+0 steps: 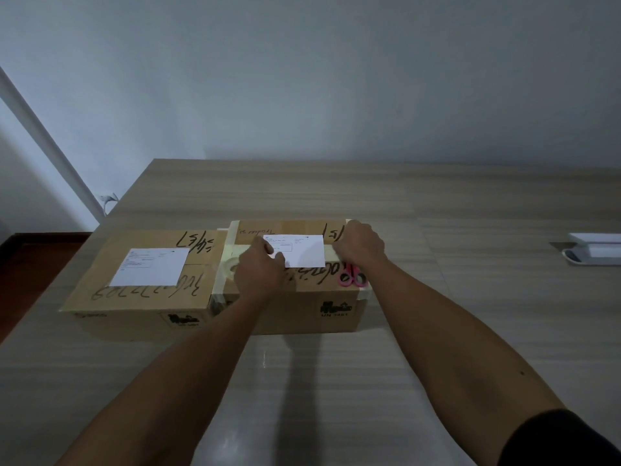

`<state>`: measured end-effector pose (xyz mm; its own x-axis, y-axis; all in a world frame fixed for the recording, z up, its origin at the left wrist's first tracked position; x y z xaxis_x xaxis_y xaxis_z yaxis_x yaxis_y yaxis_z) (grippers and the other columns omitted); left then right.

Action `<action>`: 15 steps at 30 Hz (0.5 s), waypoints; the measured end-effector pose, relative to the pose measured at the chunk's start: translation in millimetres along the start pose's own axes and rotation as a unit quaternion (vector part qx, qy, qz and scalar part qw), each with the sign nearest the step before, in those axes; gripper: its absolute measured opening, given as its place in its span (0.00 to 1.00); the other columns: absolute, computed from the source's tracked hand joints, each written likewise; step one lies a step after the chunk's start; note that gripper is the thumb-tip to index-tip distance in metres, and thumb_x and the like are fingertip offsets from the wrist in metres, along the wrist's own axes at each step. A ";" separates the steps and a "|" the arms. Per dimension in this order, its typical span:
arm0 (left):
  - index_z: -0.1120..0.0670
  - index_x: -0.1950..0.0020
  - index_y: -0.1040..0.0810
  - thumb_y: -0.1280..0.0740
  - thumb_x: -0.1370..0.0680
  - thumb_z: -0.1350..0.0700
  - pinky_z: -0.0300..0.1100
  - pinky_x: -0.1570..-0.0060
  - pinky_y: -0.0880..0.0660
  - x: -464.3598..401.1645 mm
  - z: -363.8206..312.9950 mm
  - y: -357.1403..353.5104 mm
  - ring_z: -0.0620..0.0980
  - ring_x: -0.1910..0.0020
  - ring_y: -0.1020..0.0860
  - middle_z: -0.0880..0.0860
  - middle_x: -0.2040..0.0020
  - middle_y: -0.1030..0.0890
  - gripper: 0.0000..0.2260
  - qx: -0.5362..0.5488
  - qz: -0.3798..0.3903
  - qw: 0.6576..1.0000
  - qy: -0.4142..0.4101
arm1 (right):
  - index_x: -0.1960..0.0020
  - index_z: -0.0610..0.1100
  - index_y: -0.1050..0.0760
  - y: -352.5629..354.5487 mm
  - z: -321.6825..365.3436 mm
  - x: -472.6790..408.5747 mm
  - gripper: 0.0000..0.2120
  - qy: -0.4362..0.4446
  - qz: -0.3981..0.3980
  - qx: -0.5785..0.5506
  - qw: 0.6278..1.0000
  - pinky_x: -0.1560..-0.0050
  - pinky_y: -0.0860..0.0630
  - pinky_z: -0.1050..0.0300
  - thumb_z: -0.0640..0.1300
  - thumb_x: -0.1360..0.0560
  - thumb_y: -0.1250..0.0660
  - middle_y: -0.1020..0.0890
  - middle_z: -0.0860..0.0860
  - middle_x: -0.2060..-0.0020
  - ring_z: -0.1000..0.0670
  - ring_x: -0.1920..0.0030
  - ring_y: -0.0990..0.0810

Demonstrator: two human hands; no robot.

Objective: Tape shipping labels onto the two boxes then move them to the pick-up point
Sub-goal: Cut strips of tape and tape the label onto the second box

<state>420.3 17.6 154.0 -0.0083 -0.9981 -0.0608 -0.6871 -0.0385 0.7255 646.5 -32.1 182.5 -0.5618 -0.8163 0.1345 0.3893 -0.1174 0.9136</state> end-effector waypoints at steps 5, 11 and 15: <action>0.56 0.30 0.28 0.28 0.25 0.46 0.56 0.37 0.32 -11.8 29.2 23.1 0.60 0.33 0.30 0.58 0.33 0.27 0.27 -0.143 -0.006 0.986 -0.085 | 0.40 0.41 0.23 -10.9 -15.9 10.5 0.14 -0.042 -0.035 -0.008 0.998 0.53 0.29 0.52 0.47 0.23 0.31 0.21 0.42 0.42 0.39 0.43 0.21; 0.54 0.25 0.31 0.34 0.22 0.42 0.60 0.32 0.34 -13.3 65.4 29.7 0.62 0.29 0.33 0.58 0.28 0.30 0.28 -0.168 0.074 0.982 -0.046 | 0.50 0.42 0.24 -23.0 -18.6 24.1 0.05 -0.061 -0.051 -0.015 0.997 0.53 0.24 0.51 0.44 0.23 0.32 0.18 0.42 0.48 0.39 0.49 0.18; 0.56 0.28 0.27 0.36 0.20 0.48 0.58 0.34 0.32 -14.4 63.3 36.9 0.60 0.32 0.30 0.58 0.31 0.27 0.23 -0.144 0.058 0.985 -0.071 | 0.55 0.43 0.28 -20.3 -16.2 34.4 0.08 -0.070 -0.063 -0.039 0.995 0.56 0.23 0.52 0.45 0.24 0.30 0.18 0.43 0.51 0.39 0.51 0.17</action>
<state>349.1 33.6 138.3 -0.1906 -0.9805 -0.0476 -0.4418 0.0424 0.8961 631.1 -66.9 162.4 -0.7044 -0.7056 0.0774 0.3608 -0.2619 0.8951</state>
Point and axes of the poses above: each hand's wrist, its own x-axis away from the middle knuckle, its own y-axis out of the back of the hand, z = x × y, the point moved 6 cm from there along -x, towards the middle knuckle
